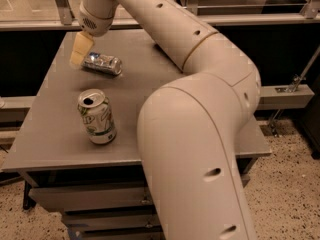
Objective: Place redbull can upright
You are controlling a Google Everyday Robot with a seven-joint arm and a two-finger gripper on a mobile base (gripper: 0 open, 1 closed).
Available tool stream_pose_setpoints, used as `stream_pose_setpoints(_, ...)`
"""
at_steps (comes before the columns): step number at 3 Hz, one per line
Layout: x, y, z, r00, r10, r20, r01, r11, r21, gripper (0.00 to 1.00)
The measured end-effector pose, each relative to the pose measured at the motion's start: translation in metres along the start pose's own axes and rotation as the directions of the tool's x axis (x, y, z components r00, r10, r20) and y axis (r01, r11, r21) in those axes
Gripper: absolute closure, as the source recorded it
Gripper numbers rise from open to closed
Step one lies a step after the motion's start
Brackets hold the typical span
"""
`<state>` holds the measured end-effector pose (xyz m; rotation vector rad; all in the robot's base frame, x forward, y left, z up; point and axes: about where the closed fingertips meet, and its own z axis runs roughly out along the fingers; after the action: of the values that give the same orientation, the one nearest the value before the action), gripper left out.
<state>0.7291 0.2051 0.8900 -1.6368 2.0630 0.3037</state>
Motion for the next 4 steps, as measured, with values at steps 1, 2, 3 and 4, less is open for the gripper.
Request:
stream_pose_setpoints(1,0.001,-0.006,0.024,0.998,-0.003,-0.063,0.004,0.9999,0.013,0.00)
stream_pose_setpoints(2,0.011,-0.016,0.040,0.993,-0.002,-0.116,0.005,0.9997,0.025,0.00)
stream_pose_setpoints(3,0.019,-0.019,0.050,0.990,0.001,-0.138,0.001,0.9998,0.018,0.17)
stream_pose_setpoints(4,0.022,-0.020,0.052,0.990,0.006,-0.141,-0.004,1.0000,0.008,0.40)
